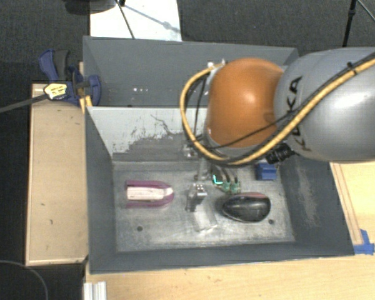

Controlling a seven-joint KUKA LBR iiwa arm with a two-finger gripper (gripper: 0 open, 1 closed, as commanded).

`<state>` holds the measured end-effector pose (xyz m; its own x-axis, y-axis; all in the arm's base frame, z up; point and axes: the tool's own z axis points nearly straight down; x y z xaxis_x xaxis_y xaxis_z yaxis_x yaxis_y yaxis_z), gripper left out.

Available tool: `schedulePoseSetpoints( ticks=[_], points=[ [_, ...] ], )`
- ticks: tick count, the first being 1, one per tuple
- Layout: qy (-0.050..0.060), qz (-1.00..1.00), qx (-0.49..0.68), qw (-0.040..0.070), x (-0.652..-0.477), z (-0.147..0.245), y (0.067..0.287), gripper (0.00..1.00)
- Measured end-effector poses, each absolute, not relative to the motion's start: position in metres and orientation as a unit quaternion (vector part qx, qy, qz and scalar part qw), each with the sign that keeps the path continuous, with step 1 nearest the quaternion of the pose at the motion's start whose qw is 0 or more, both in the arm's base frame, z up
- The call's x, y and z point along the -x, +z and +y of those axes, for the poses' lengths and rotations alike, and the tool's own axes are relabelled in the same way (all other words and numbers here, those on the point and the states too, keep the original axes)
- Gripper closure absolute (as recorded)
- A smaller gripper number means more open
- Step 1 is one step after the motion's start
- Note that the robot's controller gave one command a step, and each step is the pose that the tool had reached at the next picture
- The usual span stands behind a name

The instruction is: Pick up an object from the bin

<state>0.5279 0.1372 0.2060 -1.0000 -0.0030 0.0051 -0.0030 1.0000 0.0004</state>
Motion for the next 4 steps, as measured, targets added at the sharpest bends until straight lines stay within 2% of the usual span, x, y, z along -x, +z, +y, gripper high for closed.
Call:
schedulePoseSetpoints(
  ticks=[1, 2, 3, 4],
  points=[
    [-0.001, -1.0, -0.017, -0.002, -0.514, 0.167, 0.074, 0.0],
    [-0.001, -0.999, 0.037, -0.003, -0.555, 0.157, 0.071, 0.0],
    [-0.001, -0.999, 0.039, 0.0, -0.554, 0.158, 0.072, 1.0],
    [-0.001, -0.999, -0.043, -0.005, -0.529, 0.159, 0.205, 1.0]
  ],
)
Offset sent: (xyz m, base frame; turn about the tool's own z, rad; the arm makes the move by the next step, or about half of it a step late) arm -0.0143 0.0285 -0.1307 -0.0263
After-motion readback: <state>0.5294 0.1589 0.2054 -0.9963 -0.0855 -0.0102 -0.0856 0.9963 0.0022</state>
